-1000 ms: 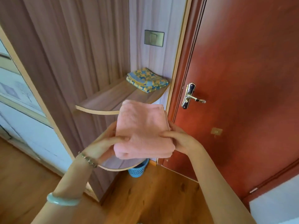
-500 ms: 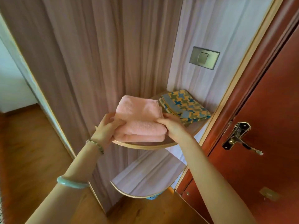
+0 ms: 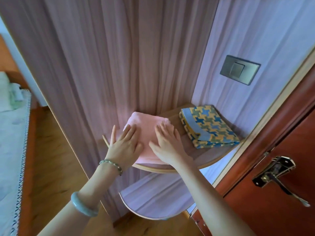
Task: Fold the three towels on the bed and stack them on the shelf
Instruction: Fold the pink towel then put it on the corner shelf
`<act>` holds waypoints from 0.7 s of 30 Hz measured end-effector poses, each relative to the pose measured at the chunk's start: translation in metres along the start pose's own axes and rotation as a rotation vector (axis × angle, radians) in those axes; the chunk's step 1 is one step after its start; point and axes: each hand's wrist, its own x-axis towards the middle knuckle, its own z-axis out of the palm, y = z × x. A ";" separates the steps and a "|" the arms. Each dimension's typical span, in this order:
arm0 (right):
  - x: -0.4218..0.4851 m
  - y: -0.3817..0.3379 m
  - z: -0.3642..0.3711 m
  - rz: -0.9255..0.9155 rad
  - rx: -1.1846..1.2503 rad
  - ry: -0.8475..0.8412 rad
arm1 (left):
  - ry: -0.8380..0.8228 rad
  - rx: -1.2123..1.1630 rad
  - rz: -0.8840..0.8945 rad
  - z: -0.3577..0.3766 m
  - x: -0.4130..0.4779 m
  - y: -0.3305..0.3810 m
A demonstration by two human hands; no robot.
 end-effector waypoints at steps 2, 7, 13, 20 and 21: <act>-0.003 0.004 0.014 0.020 -0.009 -0.036 | -0.011 0.036 0.012 0.009 -0.004 -0.003; -0.005 0.009 0.024 0.045 0.071 -0.053 | -0.052 0.129 -0.011 0.012 -0.002 -0.002; -0.010 -0.005 -0.010 -0.034 0.136 0.092 | 0.020 -0.473 -0.149 -0.021 -0.011 -0.007; -0.042 -0.091 -0.017 -0.408 0.455 0.241 | 0.258 -0.631 -0.348 -0.050 -0.110 -0.046; -0.047 -0.109 -0.014 -0.448 0.502 0.192 | 0.289 -0.629 -0.379 -0.056 -0.126 -0.058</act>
